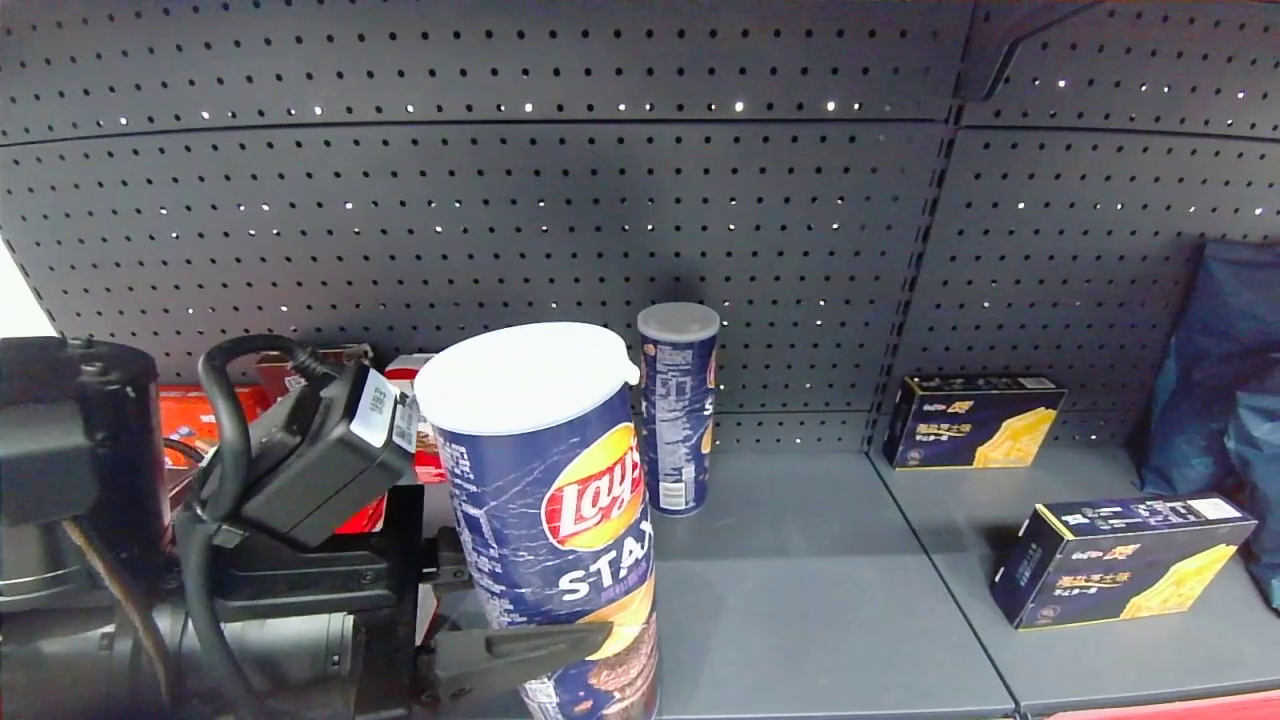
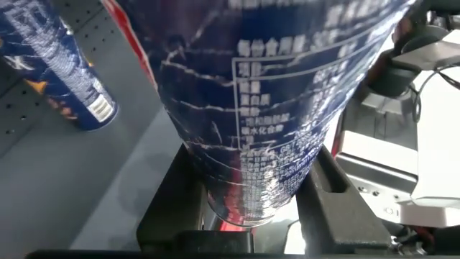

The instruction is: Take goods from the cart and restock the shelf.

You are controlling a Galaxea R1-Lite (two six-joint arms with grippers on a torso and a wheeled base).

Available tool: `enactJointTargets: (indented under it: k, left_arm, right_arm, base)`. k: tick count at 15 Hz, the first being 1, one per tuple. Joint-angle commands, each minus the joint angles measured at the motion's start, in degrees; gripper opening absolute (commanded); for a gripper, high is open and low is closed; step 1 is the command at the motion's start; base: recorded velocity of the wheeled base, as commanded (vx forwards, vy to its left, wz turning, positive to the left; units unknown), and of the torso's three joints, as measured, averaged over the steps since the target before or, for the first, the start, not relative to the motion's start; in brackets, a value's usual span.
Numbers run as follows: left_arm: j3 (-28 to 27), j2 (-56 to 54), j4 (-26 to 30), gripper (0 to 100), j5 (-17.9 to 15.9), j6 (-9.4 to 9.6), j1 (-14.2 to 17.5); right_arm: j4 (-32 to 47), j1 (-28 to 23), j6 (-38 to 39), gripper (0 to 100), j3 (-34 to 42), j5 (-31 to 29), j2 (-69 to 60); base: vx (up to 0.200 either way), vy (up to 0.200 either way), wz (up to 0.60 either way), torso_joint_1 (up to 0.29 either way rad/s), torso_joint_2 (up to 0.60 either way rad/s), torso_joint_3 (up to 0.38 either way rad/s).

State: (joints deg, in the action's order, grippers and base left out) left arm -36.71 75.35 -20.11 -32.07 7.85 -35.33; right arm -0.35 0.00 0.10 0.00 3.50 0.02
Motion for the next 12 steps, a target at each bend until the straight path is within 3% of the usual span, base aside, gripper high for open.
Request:
enactJointTargets:
  k: [1,7,9,10,11,12]
  left_arm:
    - [0.14,-0.12,-0.01,0,0.08,-0.03,0.17]
    - [0.23,-0.03,-0.01,0,0.26,-0.2,0.44]
    - [0.41,0.06,0.08,0,0.08,-0.12,1.84]
    - [0.32,0.15,0.08,0,0.08,-0.2,2.02]
    - [0.14,0.85,-0.01,0,-0.01,-0.29,2.02]
    - [0.14,1.91,-0.45,0,-0.01,-0.29,2.02]
  right_arm:
    - [0.0,0.0,-0.01,100,0.0,0.02,-0.02]
    - [-0.09,0.97,-3.35,100,0.0,0.72,2.17]
    - [-0.17,0.7,-3.09,100,-0.09,0.54,1.91]
    - [-0.17,0.7,-0.8,100,-11.25,0.54,6.74]
    - [0.79,0.97,6.05,100,-21.53,0.9,21.33]
    - [-0.09,1.23,7.9,100,-23.73,1.07,25.2]
  base:
    - [0.0,0.0,0.0,0.0,0.0,0.0]
    - [0.0,0.0,0.0,0.0,0.0,0.0]
    - [0.0,0.0,0.0,0.0,0.0,0.0]
    - [0.0,0.0,0.0,0.0,0.0,0.0]
    - [0.0,0.0,0.0,0.0,0.0,0.0]
    - [0.0,0.0,0.0,0.0,0.0,0.0]
